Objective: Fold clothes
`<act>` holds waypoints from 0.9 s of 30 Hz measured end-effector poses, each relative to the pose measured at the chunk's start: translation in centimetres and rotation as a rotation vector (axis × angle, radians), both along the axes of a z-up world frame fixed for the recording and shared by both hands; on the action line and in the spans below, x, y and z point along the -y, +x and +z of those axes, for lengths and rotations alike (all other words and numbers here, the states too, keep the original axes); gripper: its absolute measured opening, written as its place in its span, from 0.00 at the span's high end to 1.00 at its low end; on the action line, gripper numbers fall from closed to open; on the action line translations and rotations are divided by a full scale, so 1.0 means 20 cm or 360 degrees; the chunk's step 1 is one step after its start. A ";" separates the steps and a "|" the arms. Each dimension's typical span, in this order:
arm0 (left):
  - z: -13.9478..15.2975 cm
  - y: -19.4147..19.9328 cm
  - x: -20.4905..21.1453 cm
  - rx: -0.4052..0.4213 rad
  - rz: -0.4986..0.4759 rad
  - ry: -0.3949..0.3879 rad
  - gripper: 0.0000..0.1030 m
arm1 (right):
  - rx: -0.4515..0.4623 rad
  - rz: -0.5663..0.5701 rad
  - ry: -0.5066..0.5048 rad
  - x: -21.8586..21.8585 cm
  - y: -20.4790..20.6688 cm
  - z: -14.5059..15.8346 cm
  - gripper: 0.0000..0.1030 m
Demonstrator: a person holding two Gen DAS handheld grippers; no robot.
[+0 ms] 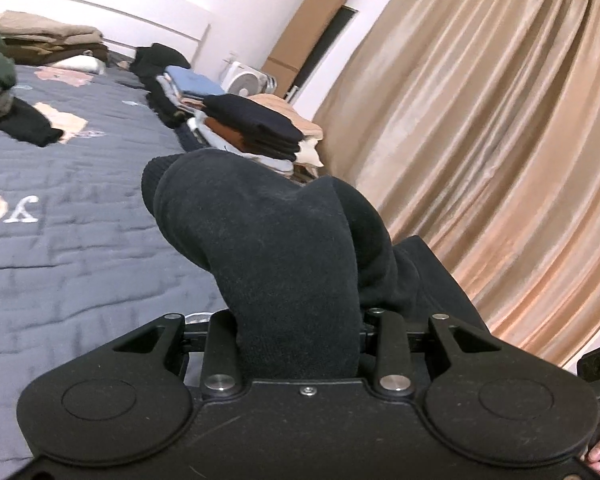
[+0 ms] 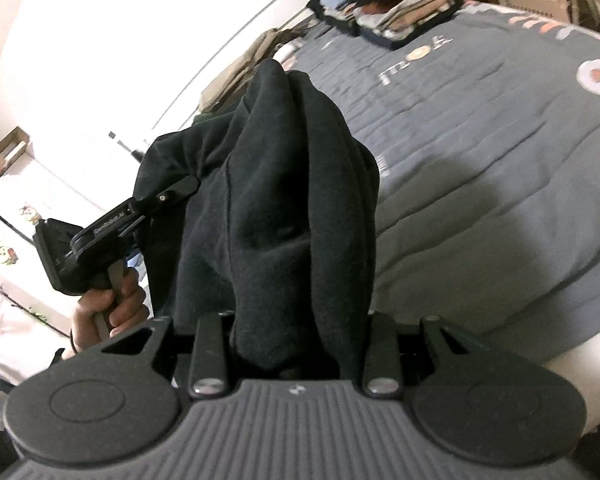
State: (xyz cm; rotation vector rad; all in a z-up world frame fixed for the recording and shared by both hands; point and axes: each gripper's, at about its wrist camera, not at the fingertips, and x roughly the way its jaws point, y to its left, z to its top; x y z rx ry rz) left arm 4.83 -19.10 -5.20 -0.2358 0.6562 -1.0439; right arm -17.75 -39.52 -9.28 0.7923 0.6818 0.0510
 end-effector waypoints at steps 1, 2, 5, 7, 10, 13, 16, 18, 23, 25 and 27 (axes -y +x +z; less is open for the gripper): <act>-0.01 0.00 0.05 -0.0004 -0.0006 0.0000 0.70 | -0.0006 -0.0009 -0.0004 0.05 0.00 0.00 0.68; -0.01 0.01 0.10 -0.0007 -0.0012 0.0000 0.70 | -0.0010 -0.0016 -0.0009 0.10 -0.01 0.00 0.68; -0.04 0.02 0.27 -0.0028 -0.0023 0.0002 0.69 | -0.0030 -0.0034 -0.0021 0.27 -0.01 -0.01 0.68; -0.06 0.03 0.39 -0.0040 -0.0024 0.0006 0.69 | -0.0047 -0.0041 -0.0033 0.38 -0.01 -0.01 0.68; -0.10 0.07 0.56 -0.0066 -0.0022 0.0014 0.70 | -0.0070 -0.0050 -0.0032 0.59 0.03 -0.03 0.68; -0.15 0.12 0.75 -0.0085 -0.0014 0.0034 0.69 | -0.0097 -0.0061 -0.0039 0.78 0.08 -0.07 0.68; -0.20 0.18 0.93 -0.0110 -0.0006 0.0054 0.69 | -0.0121 -0.0062 -0.0053 0.97 0.13 -0.10 0.68; -0.23 0.23 1.04 -0.0121 -0.0003 0.0065 0.69 | -0.0132 -0.0062 -0.0059 1.08 0.16 -0.11 0.68; -0.28 0.35 1.29 -0.0151 0.0002 0.0081 0.69 | -0.0153 -0.0064 -0.0064 1.36 0.29 -0.16 0.68; -0.31 0.39 1.38 -0.0156 -0.0003 0.0086 0.69 | -0.0160 -0.0070 -0.0056 1.46 0.33 -0.19 0.68; -0.33 0.43 1.46 -0.0160 -0.0008 0.0091 0.69 | -0.0165 -0.0074 -0.0048 1.56 0.38 -0.22 0.68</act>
